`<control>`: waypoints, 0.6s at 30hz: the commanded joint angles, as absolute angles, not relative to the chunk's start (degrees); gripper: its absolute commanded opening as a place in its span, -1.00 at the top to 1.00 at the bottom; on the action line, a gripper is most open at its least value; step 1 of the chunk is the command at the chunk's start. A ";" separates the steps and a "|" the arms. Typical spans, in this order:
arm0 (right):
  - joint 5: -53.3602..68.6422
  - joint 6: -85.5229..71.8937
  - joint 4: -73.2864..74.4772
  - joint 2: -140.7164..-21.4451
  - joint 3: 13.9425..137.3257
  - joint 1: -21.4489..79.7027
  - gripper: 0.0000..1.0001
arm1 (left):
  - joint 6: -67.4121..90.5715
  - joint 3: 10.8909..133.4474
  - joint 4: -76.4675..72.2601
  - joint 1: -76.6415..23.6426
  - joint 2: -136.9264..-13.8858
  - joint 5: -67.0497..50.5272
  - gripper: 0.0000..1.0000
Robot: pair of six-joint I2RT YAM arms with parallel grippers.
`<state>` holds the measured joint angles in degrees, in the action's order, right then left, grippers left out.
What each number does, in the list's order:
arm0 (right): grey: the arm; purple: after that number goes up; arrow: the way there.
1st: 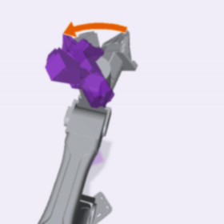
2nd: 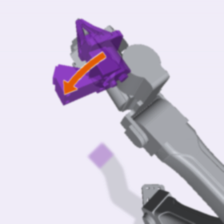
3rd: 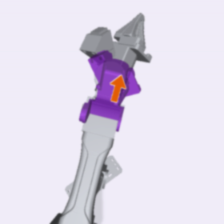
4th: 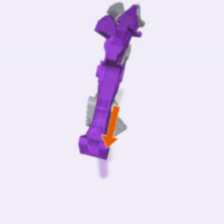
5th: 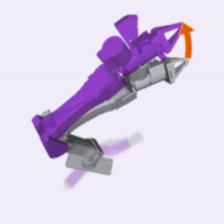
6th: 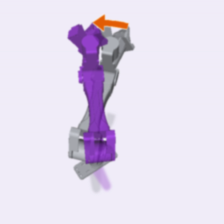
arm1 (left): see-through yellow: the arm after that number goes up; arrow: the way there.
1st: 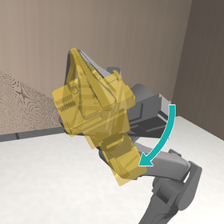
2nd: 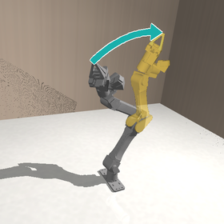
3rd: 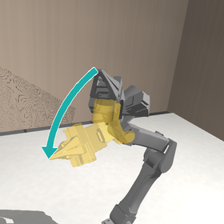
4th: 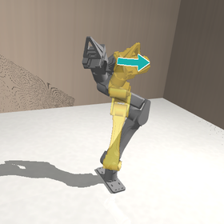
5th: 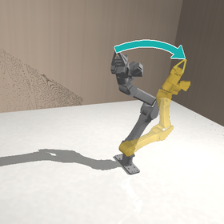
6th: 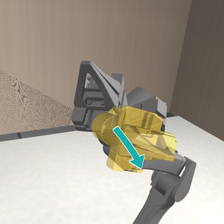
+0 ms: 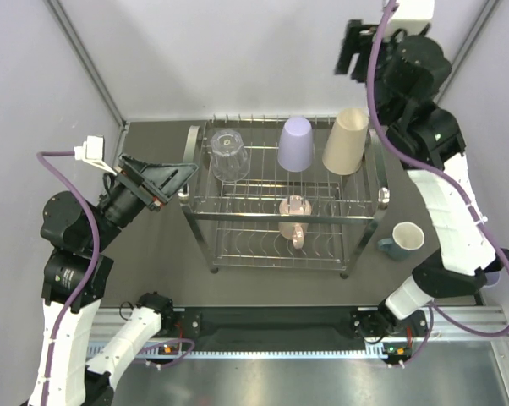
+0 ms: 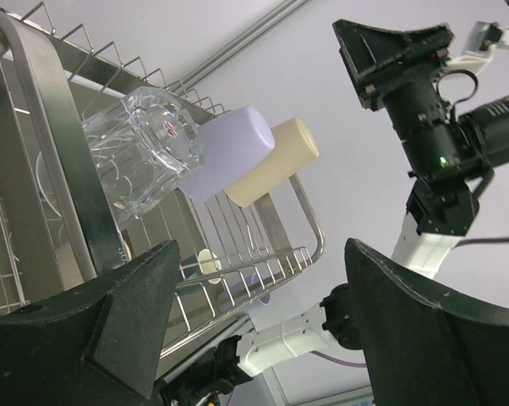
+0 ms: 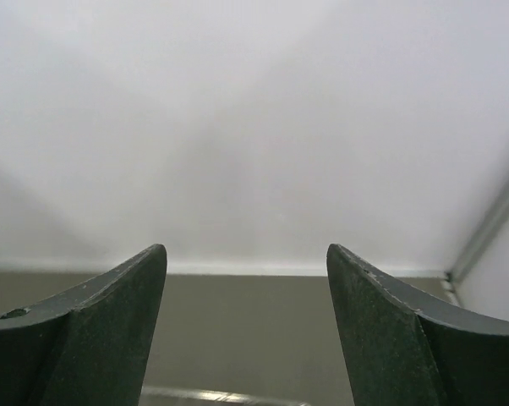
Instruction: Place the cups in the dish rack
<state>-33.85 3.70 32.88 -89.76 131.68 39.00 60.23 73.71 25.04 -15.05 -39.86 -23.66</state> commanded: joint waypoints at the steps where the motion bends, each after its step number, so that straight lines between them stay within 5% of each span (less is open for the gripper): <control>1: -39.89 0.45 28.39 -90.35 132.98 31.57 -0.50 | 61.00 74.79 25.31 -15.21 -40.08 -25.40 -0.67; 9: -53.61 -15.60 33.56 -88.51 121.30 11.62 -0.47 | 59.76 76.82 27.95 -15.21 -42.71 -28.82 -0.66; 18: -42.81 -31.11 43.16 -78.85 92.76 -13.09 -0.37 | 58.80 76.38 29.08 -15.21 -46.14 -35.06 -0.64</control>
